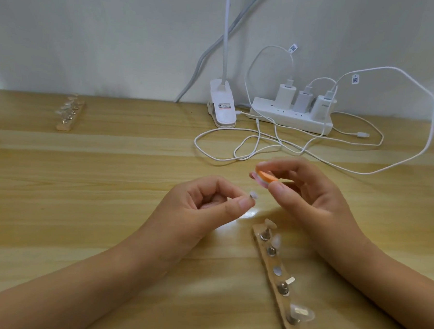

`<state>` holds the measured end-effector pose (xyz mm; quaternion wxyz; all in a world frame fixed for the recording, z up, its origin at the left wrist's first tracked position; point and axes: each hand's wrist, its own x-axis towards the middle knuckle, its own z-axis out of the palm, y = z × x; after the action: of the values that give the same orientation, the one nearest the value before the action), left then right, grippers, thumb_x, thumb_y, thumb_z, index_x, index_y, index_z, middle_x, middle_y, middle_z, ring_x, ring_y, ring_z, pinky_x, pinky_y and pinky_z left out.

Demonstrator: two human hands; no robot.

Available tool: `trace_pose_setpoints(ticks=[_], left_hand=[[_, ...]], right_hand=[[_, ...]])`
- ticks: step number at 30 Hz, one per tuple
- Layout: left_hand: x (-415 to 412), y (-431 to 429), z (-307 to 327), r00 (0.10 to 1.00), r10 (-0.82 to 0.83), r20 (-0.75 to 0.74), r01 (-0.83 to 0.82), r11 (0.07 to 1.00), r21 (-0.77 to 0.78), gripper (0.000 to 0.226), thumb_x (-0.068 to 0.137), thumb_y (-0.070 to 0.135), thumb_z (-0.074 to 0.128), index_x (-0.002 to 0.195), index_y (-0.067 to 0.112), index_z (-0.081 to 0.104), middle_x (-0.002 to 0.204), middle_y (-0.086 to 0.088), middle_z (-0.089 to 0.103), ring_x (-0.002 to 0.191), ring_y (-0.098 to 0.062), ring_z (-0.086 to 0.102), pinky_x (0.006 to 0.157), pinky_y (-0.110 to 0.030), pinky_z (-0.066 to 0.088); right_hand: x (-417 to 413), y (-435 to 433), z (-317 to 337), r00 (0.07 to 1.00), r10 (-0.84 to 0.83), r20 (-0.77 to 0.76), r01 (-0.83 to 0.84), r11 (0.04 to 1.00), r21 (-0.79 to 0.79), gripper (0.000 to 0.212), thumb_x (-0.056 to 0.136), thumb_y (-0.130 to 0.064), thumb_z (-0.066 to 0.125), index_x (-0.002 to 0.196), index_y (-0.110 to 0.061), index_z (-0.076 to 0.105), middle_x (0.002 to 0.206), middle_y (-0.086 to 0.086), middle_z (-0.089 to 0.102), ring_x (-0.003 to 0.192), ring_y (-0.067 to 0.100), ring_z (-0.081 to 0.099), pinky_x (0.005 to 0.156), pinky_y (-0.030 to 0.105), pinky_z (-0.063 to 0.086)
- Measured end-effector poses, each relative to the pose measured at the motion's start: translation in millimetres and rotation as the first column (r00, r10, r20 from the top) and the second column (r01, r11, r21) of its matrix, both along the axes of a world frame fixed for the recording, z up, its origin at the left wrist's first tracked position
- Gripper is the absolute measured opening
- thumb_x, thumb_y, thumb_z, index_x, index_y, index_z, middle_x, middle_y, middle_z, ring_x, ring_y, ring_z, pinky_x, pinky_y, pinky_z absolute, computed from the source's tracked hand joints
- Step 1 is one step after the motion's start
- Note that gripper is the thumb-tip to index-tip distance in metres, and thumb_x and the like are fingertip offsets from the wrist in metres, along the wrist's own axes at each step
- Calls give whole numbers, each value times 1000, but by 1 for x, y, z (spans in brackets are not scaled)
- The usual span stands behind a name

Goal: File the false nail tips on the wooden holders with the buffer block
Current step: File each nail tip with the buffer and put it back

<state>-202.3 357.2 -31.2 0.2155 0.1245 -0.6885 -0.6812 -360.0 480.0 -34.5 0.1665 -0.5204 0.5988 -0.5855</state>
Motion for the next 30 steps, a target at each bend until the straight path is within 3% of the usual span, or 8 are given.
trace_pose_setpoints(ticks=[2, 5, 7, 11, 17, 21, 25, 30], left_hand=[[0, -1, -2, 1000, 8, 16, -8, 1000, 5, 24, 67, 45, 76, 77, 25, 72, 79, -13, 49, 79, -18, 43, 68, -11, 40], [-1, -1, -1, 1000, 5, 28, -5, 1000, 5, 18, 68, 42, 80, 77, 27, 72, 79, -1, 59, 74, -6, 51, 66, -10, 41], [-2, 0, 0, 1000, -14, 17, 14, 999, 31, 11, 72, 34, 81, 76, 28, 73, 75, 10, 66, 68, 1, 56, 62, -8, 43], [-2, 0, 1, 999, -32, 7, 32, 999, 6, 8, 76, 28, 71, 81, 23, 75, 69, 6, 70, 65, 1, 61, 59, -8, 43], [-2, -2, -1, 999, -46, 8, 46, 999, -2, 7, 76, 25, 69, 79, 23, 75, 67, 12, 64, 65, 2, 57, 63, -9, 43], [-1, -4, -1, 997, -75, -11, 75, 997, 1, 15, 72, 36, 70, 79, 24, 75, 64, 15, 61, 62, 1, 53, 62, -9, 41], [-1, -4, 0, 994, -112, -7, 111, 993, -35, 8, 79, 26, 70, 82, 21, 74, 65, 15, 61, 64, 0, 53, 64, -10, 41], [-1, -2, 1, 994, -109, -12, 109, 994, -7, 10, 81, 22, 62, 83, 19, 71, 70, 13, 65, 69, -1, 57, 65, -11, 43]], right_hand=[[-1, 1, 3, 999, 0, 41, 2, 999, -36, 32, 82, -37, 62, 113, -31, 66, 107, 0, 71, 113, 26, 64, 102, 54, 45], [-2, 5, 5, 998, 26, 51, -23, 998, -53, 32, 82, -36, 60, 112, -29, 68, 111, 0, 71, 112, 25, 65, 101, 48, 47], [-1, 7, 5, 999, 50, 10, -49, 998, -31, 32, 84, -34, 58, 113, -25, 69, 112, 2, 71, 111, 27, 65, 99, 51, 47], [0, 8, 5, 989, 91, -118, -93, 996, -10, 36, 88, -30, 54, 120, -19, 66, 113, -1, 70, 114, 29, 61, 96, 51, 47], [2, 5, 3, 968, 72, -240, -79, 997, -20, 35, 85, -27, 57, 119, -23, 64, 116, -5, 68, 111, 22, 58, 92, 30, 44], [3, 7, 2, 916, 24, -400, -69, 993, -99, 39, 82, -21, 60, 121, -20, 61, 117, 3, 66, 110, 26, 58, 93, 33, 44], [4, 3, 1, 935, 53, -351, -87, 993, -82, 40, 82, -22, 59, 122, -20, 60, 118, 1, 65, 112, 26, 57, 91, 30, 44], [1, 6, 1, 924, 69, -377, -114, 988, -99, 41, 82, -18, 56, 122, -21, 60, 116, 4, 65, 109, 29, 57, 91, 36, 45]])
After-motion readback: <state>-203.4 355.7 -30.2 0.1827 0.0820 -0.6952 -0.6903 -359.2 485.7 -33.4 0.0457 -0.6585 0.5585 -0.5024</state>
